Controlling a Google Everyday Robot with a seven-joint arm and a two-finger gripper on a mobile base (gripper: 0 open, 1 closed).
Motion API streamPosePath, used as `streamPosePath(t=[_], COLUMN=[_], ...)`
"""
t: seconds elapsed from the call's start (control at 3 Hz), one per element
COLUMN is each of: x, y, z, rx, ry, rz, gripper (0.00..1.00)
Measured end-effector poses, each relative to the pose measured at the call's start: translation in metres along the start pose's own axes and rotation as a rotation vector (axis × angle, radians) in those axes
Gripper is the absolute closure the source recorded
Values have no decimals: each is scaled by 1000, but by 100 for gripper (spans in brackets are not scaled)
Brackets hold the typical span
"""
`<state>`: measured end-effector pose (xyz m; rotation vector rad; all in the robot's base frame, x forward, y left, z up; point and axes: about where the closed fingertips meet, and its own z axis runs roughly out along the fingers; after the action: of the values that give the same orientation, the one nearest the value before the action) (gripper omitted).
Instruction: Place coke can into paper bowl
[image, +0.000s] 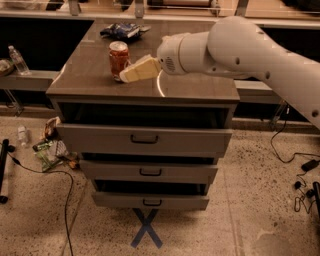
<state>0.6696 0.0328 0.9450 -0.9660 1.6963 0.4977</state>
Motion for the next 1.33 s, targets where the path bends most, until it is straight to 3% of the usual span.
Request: streamPosePath(t=[0.33,1.0,1.33], x=[12,16,17], y=[-10,-31,-35], z=[53,112,130], rx=[-12,-42,-63], ry=[-29,-79,-87], rz=[-13,15,44], gripper=[0,0,18])
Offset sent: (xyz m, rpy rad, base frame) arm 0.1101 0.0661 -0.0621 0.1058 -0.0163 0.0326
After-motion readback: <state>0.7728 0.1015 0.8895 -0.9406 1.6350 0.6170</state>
